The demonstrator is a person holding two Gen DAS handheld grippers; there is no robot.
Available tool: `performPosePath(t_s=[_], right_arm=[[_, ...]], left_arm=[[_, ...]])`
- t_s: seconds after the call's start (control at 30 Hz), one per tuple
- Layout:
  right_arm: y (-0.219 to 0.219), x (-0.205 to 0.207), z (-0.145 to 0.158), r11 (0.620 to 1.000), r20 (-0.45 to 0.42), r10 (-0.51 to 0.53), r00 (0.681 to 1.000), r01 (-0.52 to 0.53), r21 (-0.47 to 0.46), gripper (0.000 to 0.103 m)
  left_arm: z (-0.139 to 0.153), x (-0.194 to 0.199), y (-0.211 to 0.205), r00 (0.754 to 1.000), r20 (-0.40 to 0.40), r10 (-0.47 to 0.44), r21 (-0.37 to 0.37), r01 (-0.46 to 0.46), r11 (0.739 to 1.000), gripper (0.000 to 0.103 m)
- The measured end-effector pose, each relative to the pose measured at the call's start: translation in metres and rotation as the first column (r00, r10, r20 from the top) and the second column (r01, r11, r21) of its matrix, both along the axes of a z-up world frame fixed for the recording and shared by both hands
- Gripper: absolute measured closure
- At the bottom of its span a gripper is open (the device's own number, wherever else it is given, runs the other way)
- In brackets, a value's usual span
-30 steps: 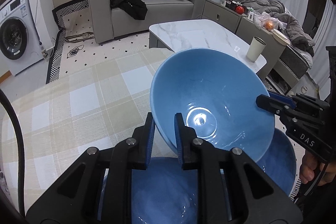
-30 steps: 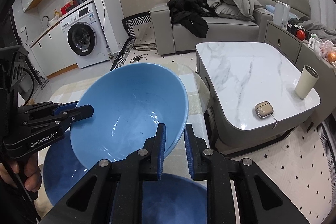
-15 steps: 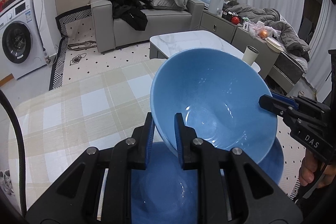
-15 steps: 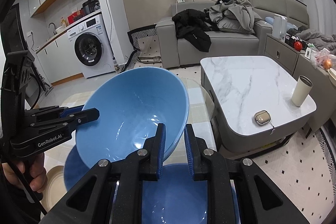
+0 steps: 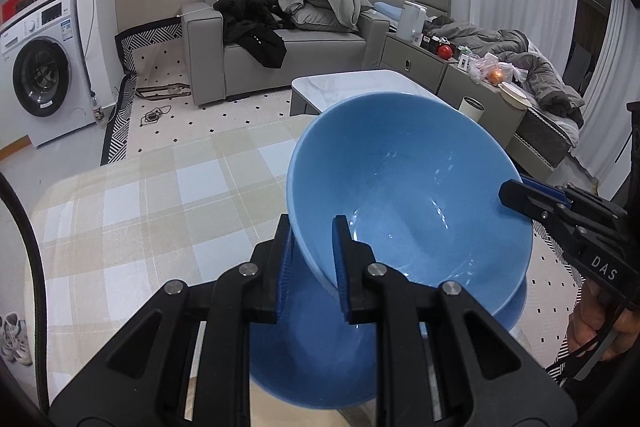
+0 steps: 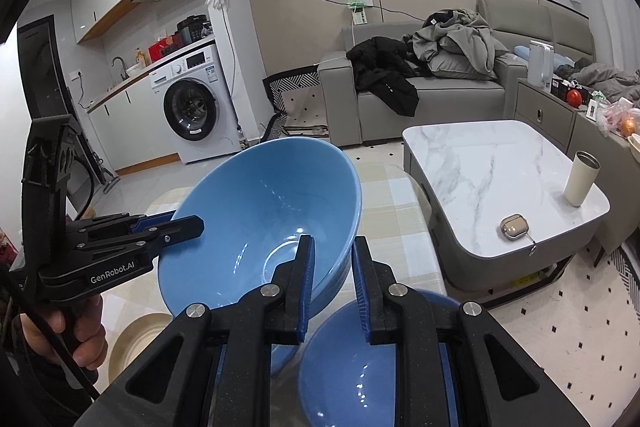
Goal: Organize plates and bowls
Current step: 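Carry the blue bowl with the left gripper and nest it into another blue bowl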
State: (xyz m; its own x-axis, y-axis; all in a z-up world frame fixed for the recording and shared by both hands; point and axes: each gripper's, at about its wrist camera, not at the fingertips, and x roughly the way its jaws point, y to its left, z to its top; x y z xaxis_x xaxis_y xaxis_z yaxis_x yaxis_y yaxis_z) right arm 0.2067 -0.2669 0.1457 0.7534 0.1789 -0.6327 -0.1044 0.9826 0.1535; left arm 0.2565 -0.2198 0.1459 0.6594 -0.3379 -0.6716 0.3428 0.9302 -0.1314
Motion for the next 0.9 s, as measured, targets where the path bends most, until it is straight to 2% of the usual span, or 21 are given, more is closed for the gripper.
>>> performPosePath(t_s=[0.4,0.73,0.9], right_arm=[[0.031,-0.029,-0.002,0.999,0.016,0.033,0.999,-0.033,0.029,0.083],[0.044,-0.053,-0.009,0.997,0.026,0.046,0.999,-0.047,0.059,0.083],[0.046,-0.062,-0.016,0.995,0.029,0.047,0.998,-0.049,0.089,0.083]], left_arm=[[0.001,-0.053,0.042,1.000,0.010,0.025,0.005,-0.025,1.000,0.087],[0.001,-0.092,0.057,0.999,0.024,0.035,0.019,-0.036,0.999,0.087],[0.000,-0.097,0.056,0.999,0.019,0.043,0.029,-0.043,0.999,0.087]])
